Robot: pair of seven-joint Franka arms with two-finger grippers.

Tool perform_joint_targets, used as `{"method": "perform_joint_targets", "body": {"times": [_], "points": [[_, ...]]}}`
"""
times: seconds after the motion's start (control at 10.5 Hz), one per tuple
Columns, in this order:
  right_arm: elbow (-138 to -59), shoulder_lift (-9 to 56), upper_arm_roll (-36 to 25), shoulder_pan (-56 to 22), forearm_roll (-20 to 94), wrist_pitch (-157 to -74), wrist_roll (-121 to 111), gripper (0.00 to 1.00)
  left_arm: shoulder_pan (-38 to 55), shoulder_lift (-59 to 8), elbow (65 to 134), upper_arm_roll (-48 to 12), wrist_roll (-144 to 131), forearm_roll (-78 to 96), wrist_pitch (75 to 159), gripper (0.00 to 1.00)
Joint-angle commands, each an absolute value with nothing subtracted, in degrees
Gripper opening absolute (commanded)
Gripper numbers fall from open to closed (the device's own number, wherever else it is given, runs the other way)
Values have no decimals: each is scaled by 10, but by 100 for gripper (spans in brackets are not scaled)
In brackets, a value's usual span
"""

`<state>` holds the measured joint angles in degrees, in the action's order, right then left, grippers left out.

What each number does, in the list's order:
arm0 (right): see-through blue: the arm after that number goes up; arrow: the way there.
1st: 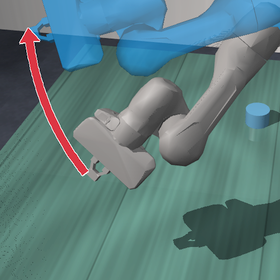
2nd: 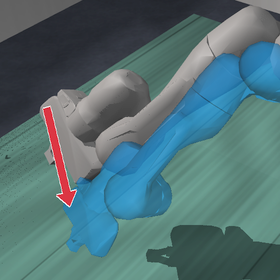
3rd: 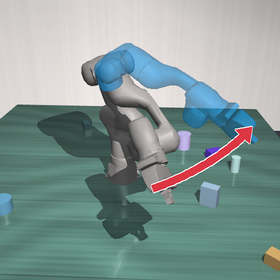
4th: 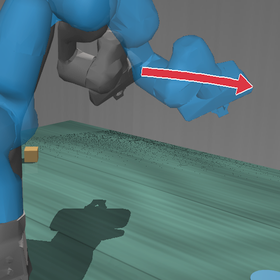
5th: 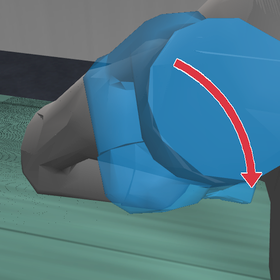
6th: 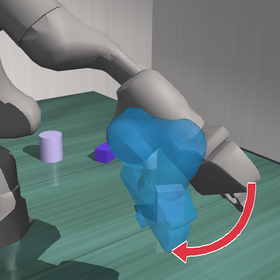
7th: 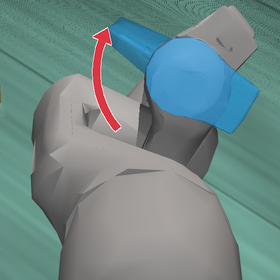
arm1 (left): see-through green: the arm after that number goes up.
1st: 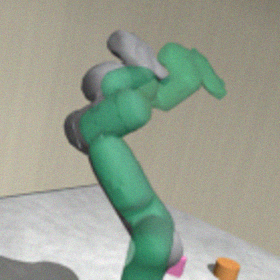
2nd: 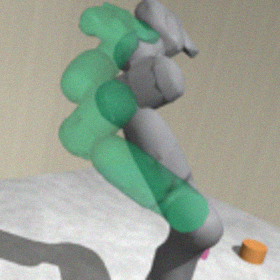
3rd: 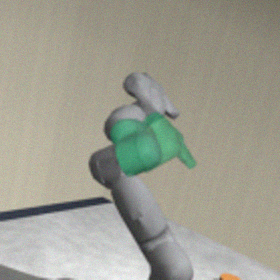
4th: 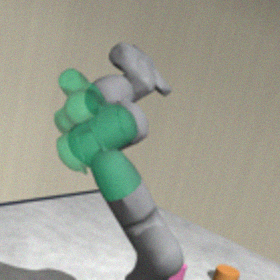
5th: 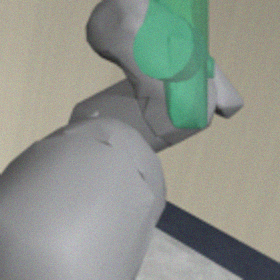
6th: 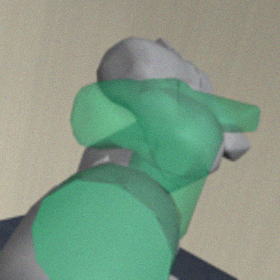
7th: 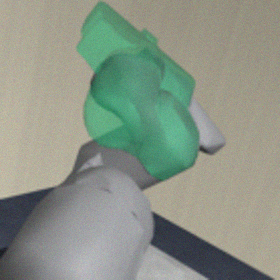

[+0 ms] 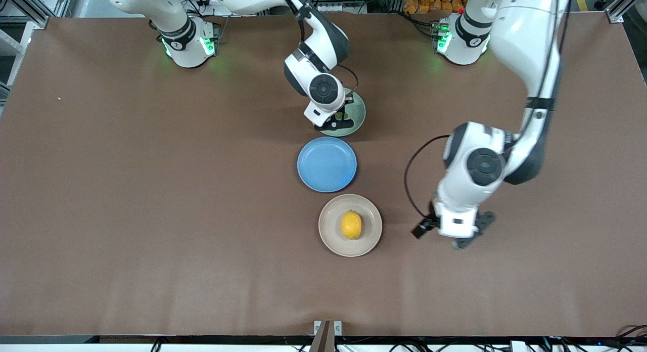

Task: Place lemon and lettuce in plates
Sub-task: 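Release the lemon on the cream plate while the right gripper carries lettuce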

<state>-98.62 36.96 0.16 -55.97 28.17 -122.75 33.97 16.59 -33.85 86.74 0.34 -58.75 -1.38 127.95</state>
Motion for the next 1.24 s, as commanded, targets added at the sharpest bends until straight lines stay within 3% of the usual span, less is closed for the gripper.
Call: {"method": "perform_joint_targets", "body": {"times": [0.0, 0.1, 0.19, 0.29, 0.76, 1.15], "points": [[-969, 384, -4, -568, 293, -1230, 350, 0, 121, -317, 876, -2, -586, -28, 1258, 100], [-969, 388, -4, -568, 292, -1231, 350, 0, 103, -313, 877, -2, -583, -30, 1251, 100], [-969, 388, -4, -568, 291, -1232, 351, 24, 89, -308, 881, 0, -548, -30, 1231, 100], [-969, 388, -5, -568, 285, -1229, 349, 99, 63, -296, 885, -1, -494, -30, 1206, 100], [-941, 377, -11, -541, 250, -1142, 338, 100, 32, -231, 993, -8, -373, -29, 1214, 100], [-882, 375, -11, -503, 228, -1008, 308, 100, 33, -139, 1165, -32, -379, -25, 1352, 100]]}}
